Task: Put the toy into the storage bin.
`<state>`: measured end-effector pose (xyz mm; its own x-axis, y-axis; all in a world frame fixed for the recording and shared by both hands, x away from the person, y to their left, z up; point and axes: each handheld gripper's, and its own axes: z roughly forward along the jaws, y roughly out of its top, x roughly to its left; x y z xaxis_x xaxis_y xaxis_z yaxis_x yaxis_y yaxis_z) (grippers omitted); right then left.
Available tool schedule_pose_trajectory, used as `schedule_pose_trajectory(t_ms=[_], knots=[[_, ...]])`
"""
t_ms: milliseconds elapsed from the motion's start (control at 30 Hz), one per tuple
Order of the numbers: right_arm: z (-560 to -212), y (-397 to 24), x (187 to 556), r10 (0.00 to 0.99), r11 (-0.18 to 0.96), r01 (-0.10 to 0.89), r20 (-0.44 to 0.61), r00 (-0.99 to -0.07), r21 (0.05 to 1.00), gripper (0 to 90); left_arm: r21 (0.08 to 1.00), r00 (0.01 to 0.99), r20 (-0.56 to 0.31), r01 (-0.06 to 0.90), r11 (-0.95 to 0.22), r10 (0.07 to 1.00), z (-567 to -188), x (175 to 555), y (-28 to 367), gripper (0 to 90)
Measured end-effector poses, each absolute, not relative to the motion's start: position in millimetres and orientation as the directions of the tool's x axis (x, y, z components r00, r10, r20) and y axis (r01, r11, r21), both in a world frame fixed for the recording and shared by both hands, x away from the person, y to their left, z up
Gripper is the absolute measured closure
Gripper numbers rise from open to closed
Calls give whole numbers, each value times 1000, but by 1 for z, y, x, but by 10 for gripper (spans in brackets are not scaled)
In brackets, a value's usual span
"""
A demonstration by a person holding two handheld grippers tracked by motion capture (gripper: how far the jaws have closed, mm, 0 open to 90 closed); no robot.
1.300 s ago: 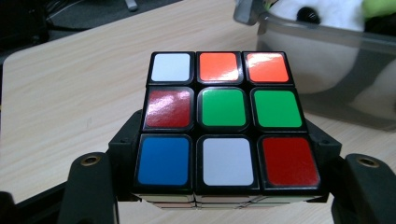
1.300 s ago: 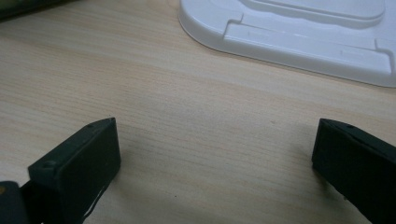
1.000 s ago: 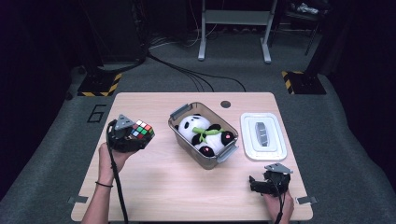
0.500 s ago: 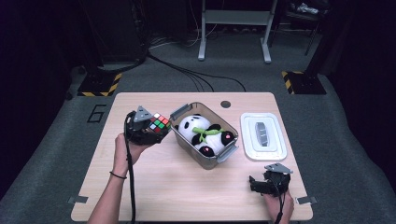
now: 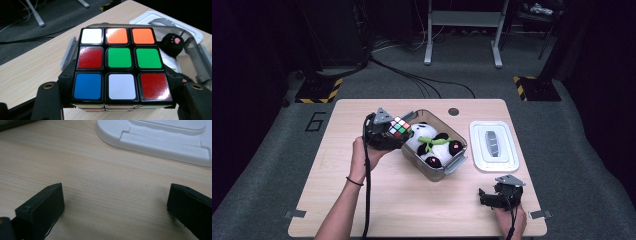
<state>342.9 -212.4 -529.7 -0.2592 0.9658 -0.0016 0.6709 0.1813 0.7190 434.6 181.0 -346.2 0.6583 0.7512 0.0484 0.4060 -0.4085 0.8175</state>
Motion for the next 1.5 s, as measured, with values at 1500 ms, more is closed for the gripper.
schedule_pose_trajectory(t_ms=[1500], knots=[[-530,-212,342,966,178,672,1,-257,719,4,740,795,-89,456,-494,600,-393,443,67,257]])
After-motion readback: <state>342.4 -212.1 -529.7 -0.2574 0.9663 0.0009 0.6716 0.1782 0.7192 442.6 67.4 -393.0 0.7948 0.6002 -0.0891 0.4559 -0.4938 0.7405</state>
